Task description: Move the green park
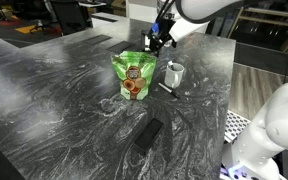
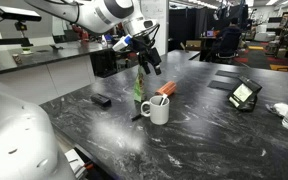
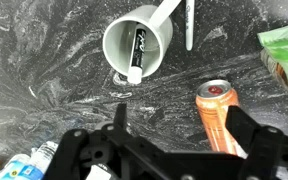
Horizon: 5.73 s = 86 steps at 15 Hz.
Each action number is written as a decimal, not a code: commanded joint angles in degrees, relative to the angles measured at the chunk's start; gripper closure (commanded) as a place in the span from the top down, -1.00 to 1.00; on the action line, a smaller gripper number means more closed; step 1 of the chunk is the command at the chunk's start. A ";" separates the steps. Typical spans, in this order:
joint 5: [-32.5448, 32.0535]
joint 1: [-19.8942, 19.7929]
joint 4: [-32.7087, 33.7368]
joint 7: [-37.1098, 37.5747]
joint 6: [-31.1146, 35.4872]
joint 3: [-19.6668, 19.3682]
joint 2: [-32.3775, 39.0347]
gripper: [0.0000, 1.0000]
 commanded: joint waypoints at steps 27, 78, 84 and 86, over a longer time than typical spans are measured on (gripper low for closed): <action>19.38 12.80 9.71 -40.17 -5.23 -12.79 3.76 1.00; -3.87 2.17 31.79 -39.33 -5.29 -19.47 20.85 -0.99; -5.21 -2.25 29.26 -32.85 -7.98 -23.27 22.26 -0.99; -4.40 -3.09 27.74 -31.89 -8.82 -24.16 22.27 -0.99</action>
